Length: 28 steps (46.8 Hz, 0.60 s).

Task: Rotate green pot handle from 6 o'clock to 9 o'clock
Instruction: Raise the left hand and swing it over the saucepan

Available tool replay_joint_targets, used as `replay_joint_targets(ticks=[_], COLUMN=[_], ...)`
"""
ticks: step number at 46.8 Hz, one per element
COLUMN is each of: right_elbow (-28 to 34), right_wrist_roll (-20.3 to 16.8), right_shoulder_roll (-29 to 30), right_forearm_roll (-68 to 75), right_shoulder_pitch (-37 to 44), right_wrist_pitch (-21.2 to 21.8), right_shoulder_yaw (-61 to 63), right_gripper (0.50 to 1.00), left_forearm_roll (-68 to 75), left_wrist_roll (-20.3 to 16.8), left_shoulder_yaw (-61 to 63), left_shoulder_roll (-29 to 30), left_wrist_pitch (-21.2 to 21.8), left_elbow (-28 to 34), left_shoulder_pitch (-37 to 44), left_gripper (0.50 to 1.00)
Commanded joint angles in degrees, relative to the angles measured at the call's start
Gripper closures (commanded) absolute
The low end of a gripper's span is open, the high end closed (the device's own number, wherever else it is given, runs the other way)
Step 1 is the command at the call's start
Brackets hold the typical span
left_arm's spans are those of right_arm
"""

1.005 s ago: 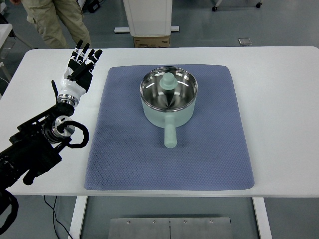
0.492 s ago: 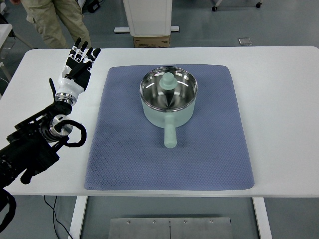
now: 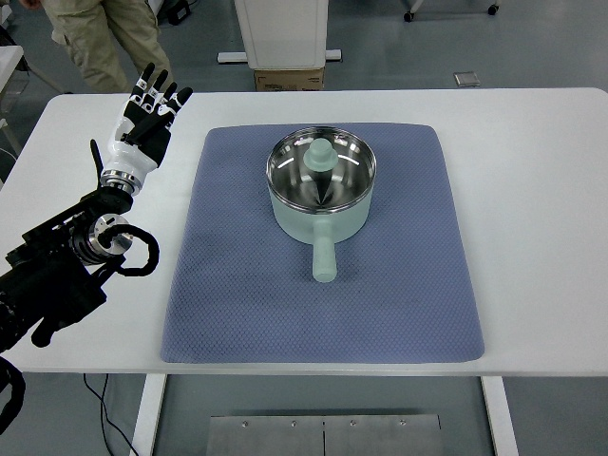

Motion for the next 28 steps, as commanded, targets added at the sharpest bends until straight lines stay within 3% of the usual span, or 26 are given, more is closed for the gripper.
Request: replay_joint_targets(ticks=[1, 9, 28], right_elbow=[0.0, 0.0, 0.0], right_wrist_roll=[0.0, 0.0, 0.0], right_shoulder_roll=[0.0, 0.0, 0.0], right_forearm_roll=[0.0, 0.0, 0.0], right_shoulder_pitch=[0.0, 0.0, 0.0], right_wrist_pitch=[0.0, 0.0, 0.0], right_shoulder_yaw=[0.0, 0.0, 0.0], right_gripper=[0.5, 0.5, 0.5], left_forearm_roll=[1.1, 5.5, 22.4], left_wrist_roll=[0.0, 0.0, -0.1], left_shoulder_yaw=[-0.1, -0.1, -2.2], left_shoulder_roll=[0.7, 2.7, 11.9], left_wrist_pitch=[-0.9, -2.6, -2.1], left_elbow=[-0.1, -1.0, -18.4], left_shoulder_pitch=[-0.5, -1.4, -2.7], left_gripper=[0.5, 0.5, 0.5])
